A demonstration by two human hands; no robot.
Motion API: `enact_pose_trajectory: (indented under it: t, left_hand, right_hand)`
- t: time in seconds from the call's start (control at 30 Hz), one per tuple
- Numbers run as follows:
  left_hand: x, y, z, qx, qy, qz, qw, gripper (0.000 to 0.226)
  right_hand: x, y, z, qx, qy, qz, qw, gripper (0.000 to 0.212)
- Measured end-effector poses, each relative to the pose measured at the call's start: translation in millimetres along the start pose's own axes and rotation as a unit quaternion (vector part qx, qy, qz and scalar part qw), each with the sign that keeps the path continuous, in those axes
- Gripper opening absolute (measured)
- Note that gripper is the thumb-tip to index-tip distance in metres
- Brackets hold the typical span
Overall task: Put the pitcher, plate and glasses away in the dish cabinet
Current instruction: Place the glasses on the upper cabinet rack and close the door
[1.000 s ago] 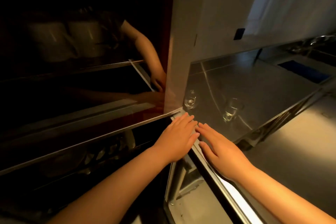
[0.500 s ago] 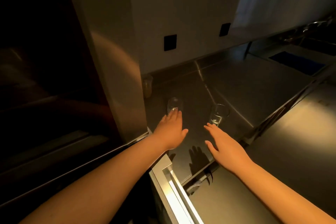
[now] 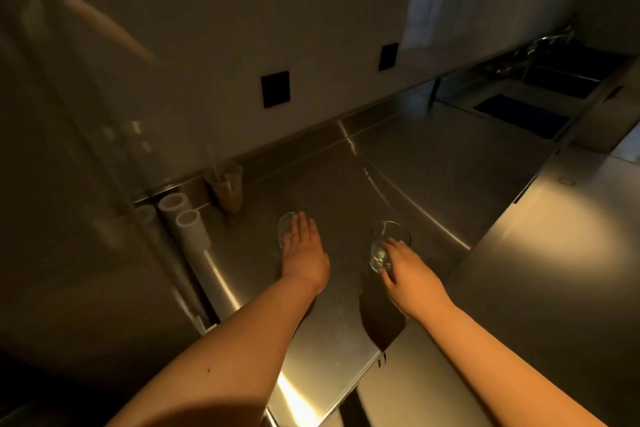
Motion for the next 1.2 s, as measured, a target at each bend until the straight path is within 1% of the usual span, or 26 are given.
enact_pose_trajectory:
  t: [0.23, 0.33, 0.43, 0.47, 0.6, 0.8, 0.97, 1.1, 1.2]
  left_hand:
    - [38.1, -12.9, 33.8, -0.012, -0.042, -0.054, 0.998, 0.074]
    - [51.3, -18.3, 44.2, -0.017, -0.052, -0.073, 0.996, 0.071]
    - [62.2, -25.6, 53.0, -0.058, -0.054, -0.121, 0.99, 0.069]
    - [65.2, -27.3, 56.5, -0.066, -0.048, -0.121, 0.989, 0.068]
    - [70.7, -28.3, 68.2, -0.074, -0.016, -0.094, 0.993, 0.054]
    - [69.9, -22.3, 73.2, -0.082, 0.01, -0.07, 0.994, 0.051]
    - [62.4, -16.4, 75.9, -0.106, 0.009, 0.001, 0.994, 0.047]
    - [55.6, -6.7, 74.0, -0.1, -0.006, 0.071, 0.992, 0.038]
    - [51.4, 2.8, 73.1, -0.097, -0.024, 0.104, 0.99, 0.035]
  right_hand:
    - [35.9, 13.2, 28.7, -0.017, -0.01, 0.006, 1.0, 0.056]
    - [45.1, 16.6, 36.9, -0.027, -0.007, 0.005, 1.0, 0.054]
    - [51.9, 20.8, 42.9, -0.035, 0.0, 0.006, 0.999, 0.051]
    - [53.7, 22.5, 44.5, -0.038, 0.002, 0.009, 0.999, 0.052]
    - [60.7, 30.5, 49.1, -0.069, -0.005, 0.02, 0.997, 0.052]
    - [65.7, 34.4, 46.5, -0.141, 0.004, 0.012, 0.99, 0.035]
    - [63.3, 35.6, 42.5, -0.141, -0.001, 0.019, 0.99, 0.032]
    - [53.3, 38.1, 38.4, -0.137, 0.014, -0.003, 0.99, 0.032]
    - [45.1, 38.7, 32.1, -0.138, 0.026, -0.014, 0.99, 0.031]
Point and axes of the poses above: each hand's wrist, its own x-axis towards the middle knuckle, its own z-axis out of the palm, y = z × x, the point moved 1 cm from there along x, towards the middle knuckle, and after that the axes turned 1 degree about x, right-handed, at the moved point
